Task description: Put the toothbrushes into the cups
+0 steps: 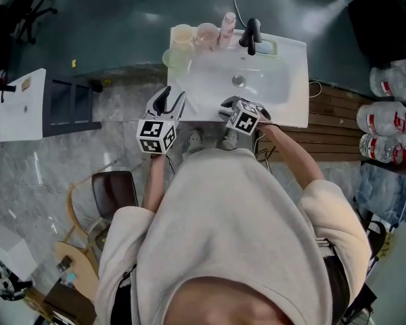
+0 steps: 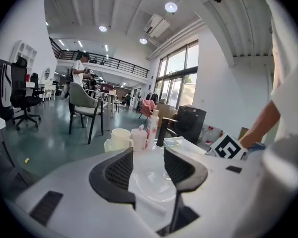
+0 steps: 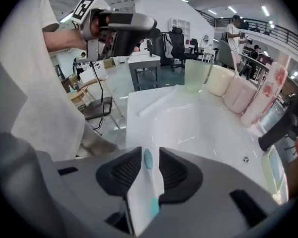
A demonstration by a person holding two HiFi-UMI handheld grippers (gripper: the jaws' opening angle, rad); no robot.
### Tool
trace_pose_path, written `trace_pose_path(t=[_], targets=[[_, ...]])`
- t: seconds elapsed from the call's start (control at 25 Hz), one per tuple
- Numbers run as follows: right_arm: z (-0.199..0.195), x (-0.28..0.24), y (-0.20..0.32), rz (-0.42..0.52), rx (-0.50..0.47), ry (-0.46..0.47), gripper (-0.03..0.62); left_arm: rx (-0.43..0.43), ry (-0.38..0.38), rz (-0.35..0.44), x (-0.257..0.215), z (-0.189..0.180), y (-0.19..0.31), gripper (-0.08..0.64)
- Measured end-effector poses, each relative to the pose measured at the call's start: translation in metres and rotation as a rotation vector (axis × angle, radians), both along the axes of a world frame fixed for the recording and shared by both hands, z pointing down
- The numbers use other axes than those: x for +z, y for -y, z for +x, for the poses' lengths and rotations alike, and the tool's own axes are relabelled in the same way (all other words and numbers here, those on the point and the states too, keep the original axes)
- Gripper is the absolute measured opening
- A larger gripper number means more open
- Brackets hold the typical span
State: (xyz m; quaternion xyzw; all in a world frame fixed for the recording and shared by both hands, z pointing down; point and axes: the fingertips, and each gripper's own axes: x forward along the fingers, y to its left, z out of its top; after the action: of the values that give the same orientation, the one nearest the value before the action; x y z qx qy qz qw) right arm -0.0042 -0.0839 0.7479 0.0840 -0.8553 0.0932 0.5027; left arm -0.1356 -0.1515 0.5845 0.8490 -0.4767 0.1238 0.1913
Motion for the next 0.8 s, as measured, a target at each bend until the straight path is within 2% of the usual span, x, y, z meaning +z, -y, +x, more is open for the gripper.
trace_pose_path(t=[0.24,0.36,0.8], targets=[[0.003,0.015,-0.002,-0.008,-0.027,-0.049,0.063,-0.010,0.000,0.001,0.000,-0.005,0.002,0.195],[0.003,0.013,-0.003,-0.005,-0.025,-0.045,0.061,-0.012,0.000,0.005,-0.001,-0.005,0.002,0.193],[0.005,-0.036,0.033,0.108,0.083,0.070,0.057,0.000,-0.006,0.012,-0.004,-0.002,0.005,0.190]])
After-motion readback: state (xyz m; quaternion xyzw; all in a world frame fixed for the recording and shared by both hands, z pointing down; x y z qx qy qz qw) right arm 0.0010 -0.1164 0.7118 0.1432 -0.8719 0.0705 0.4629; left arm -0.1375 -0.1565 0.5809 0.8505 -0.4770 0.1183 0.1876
